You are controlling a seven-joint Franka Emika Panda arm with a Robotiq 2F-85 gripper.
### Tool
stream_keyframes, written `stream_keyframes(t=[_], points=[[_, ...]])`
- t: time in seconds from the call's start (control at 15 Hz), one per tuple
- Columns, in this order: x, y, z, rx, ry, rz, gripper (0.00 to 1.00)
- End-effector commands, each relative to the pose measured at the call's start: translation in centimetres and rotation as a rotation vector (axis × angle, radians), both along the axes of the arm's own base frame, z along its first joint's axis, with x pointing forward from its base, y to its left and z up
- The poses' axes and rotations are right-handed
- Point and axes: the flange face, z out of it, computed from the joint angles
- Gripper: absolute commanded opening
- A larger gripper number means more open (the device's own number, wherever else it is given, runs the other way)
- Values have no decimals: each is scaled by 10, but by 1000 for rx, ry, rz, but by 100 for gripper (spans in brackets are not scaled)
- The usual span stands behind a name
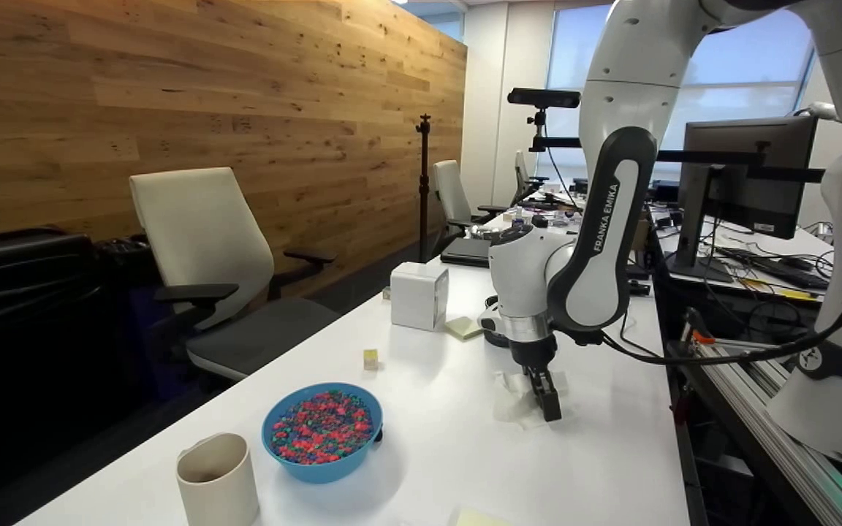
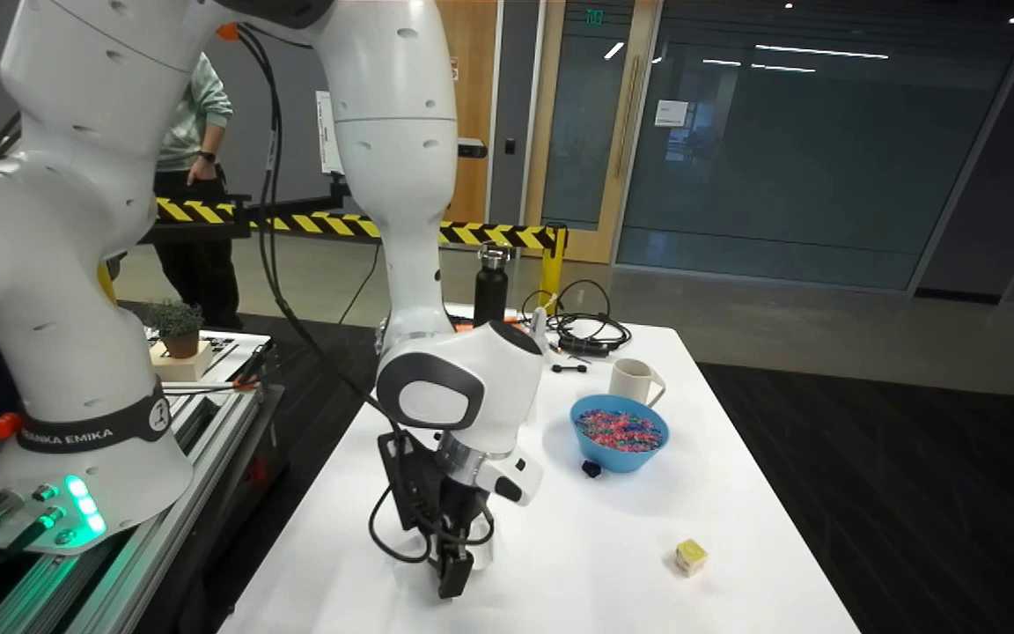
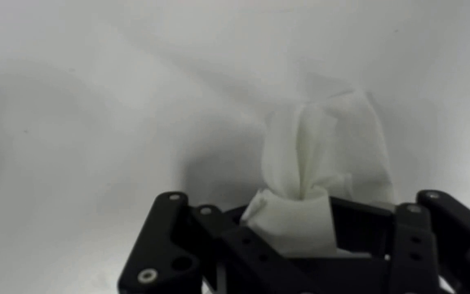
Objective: Use the white napkin to wipe the counter.
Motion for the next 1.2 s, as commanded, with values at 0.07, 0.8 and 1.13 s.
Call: stream_keyframes(t=[0.07,0.8,1.13], points=[[3,12,12,20,73,-49,0],[34,27,20,204,-98,-309,0],[51,17,25,208,-296,-324,0]])
